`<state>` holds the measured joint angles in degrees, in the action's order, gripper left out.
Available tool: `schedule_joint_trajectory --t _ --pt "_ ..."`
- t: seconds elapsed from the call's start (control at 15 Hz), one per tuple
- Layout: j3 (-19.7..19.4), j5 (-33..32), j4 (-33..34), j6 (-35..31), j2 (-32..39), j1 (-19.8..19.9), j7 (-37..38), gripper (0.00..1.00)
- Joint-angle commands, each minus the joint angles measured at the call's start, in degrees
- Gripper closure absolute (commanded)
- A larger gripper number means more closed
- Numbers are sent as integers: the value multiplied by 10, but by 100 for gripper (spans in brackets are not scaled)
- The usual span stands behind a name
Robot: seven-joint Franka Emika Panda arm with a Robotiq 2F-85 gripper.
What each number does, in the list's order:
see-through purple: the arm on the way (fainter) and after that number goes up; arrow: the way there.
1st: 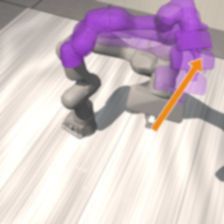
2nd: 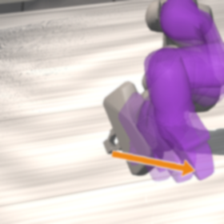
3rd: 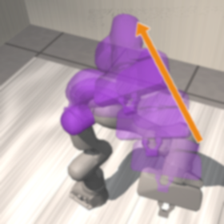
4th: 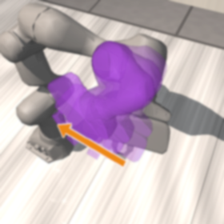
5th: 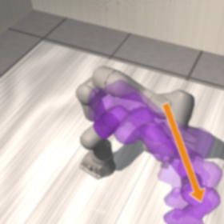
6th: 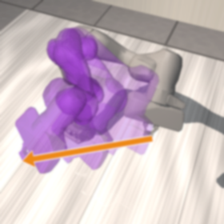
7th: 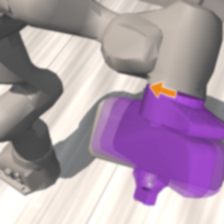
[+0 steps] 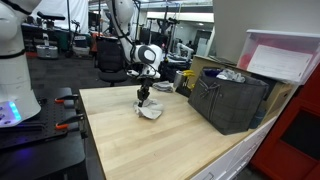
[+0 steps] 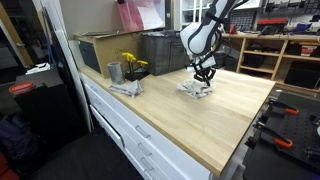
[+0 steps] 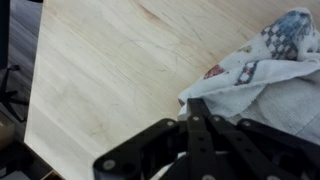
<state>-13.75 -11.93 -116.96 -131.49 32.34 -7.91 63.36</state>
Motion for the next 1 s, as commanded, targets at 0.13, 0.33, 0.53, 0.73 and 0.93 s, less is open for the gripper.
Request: schedule_joint_trajectory --t 0.13,0.33,0.53,0.73,0.93 --pt "-3 -8 -20 -8 -26 1 32 74" --pt "-8 -13 -23 -10 -28 4 52 59" --pt "-13 -10 -26 -10 -25 8 64 37" --pt "-9 3 -22 -7 -14 19 71 68" --pt "-7 7 -27 -10 -15 25 79 84"
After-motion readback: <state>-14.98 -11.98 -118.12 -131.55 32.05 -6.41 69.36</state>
